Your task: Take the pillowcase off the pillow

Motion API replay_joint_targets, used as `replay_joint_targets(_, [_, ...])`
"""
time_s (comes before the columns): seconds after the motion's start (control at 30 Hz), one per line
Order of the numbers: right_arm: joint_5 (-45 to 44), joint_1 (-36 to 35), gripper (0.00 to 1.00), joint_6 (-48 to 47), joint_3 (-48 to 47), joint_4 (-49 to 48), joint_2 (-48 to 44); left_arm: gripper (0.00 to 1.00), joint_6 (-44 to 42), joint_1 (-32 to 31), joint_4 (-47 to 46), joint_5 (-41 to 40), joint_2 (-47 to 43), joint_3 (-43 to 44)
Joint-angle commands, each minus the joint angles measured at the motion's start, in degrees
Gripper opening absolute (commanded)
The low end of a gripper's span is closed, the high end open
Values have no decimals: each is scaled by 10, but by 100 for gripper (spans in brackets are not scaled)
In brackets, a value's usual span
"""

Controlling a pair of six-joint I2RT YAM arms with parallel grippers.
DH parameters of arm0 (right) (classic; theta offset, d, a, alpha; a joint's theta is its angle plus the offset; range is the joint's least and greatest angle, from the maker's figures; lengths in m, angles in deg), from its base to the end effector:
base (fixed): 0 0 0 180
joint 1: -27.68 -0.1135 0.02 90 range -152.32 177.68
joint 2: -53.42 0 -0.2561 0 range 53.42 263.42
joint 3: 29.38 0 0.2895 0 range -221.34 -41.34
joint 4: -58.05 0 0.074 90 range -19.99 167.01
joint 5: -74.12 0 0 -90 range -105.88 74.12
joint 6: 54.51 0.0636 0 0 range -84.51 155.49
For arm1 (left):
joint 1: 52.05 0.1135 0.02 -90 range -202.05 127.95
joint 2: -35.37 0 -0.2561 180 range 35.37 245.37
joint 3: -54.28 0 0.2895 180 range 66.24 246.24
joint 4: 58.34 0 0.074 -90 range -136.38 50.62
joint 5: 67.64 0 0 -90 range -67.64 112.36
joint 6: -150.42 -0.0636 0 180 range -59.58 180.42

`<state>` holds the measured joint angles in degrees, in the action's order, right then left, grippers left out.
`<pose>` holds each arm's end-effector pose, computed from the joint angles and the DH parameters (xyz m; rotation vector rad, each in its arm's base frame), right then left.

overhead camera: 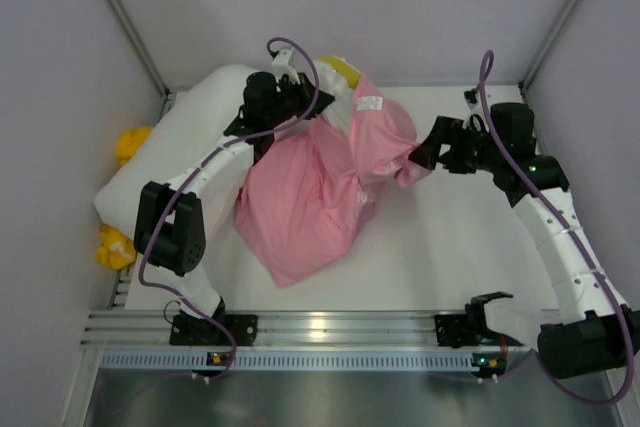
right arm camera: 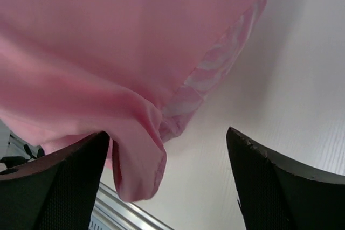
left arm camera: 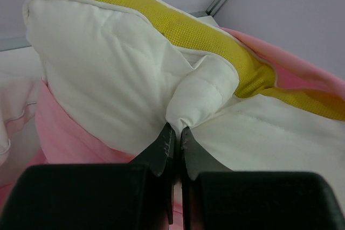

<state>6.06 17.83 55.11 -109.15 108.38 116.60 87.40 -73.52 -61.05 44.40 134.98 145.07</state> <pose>0.2841 0.0734 0.3508 -0.0395 2.1965 0.7068 0.4389 -0.1983 0.3075 0.2200 1.7481 -0.9481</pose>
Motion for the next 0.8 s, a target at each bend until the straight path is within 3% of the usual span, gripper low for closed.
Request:
replay_joint_targets(0.0, [32, -29, 82, 19, -50, -70, 11, 0, 8, 10, -38, 4, -32, -5])
replay_joint_targets(0.2, [38, -96, 50, 24, -35, -87, 27, 0, 11, 10, -42, 5, -23, 0])
replay_joint_targets(0.23, [40, -106, 42, 23, -31, -88, 24, 0, 11, 10, -42, 3, -21, 2])
replay_joint_targets(0.27, [37, -109, 19, 24, -23, -88, 21, 0, 11, 10, -41, 2, -19, 3])
replay_joint_targets(0.33, [18, -111, 0, 31, -2, -83, 8, 0, 11, 9, -41, -2, -15, 10])
replay_joint_targets(0.77, [-61, -192, 0, 58, 154, 9, -154, 0, 46, 10, -38, -65, 5, 31])
